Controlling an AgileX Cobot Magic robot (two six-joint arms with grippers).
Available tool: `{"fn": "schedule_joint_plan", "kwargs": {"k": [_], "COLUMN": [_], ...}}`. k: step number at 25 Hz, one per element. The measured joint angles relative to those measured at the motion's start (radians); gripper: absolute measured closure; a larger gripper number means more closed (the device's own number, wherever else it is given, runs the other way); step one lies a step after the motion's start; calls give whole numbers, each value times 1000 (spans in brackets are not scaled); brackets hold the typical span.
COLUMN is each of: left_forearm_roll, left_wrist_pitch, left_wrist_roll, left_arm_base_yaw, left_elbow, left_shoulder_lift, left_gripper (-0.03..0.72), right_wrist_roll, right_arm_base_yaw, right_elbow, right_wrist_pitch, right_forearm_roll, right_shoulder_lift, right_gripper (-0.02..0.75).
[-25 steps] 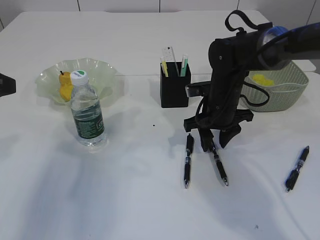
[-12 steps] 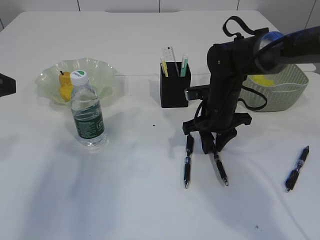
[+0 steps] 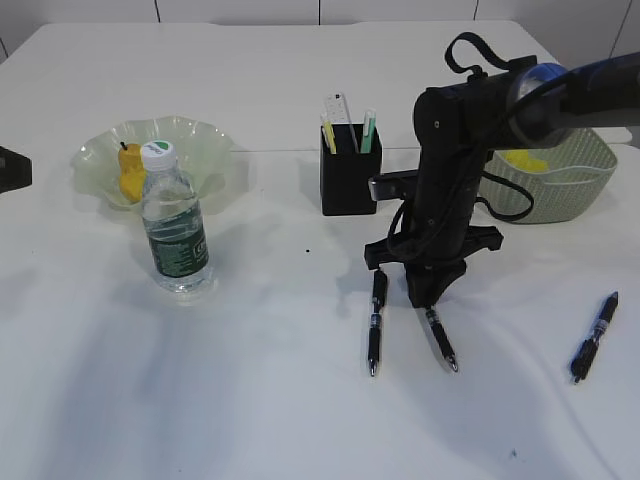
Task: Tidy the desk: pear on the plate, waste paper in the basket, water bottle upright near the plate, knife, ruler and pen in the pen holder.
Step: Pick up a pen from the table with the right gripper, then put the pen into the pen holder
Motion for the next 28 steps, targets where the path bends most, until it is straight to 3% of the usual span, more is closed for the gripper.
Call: {"fn": "schedule_joint_plan", "kwargs": {"k": [18, 28], "left_forearm_roll": [0, 0], "left_wrist_pitch": [0, -2], "left_wrist_roll": [0, 0], "left_arm_base_yaw": [0, 0], "left_elbow": [0, 0], "left_shoulder_lift": [0, 0], "left_gripper": [241, 241], "right_wrist_roll": [-25, -31], "right_arm_base_yaw": [0, 0], "right_elbow": [0, -35], "right_wrist_pitch": [-7, -101], "right_forearm_roll": [-8, -24], "right_shoulder_lift": [-110, -194], "right_gripper": [645, 645]}}
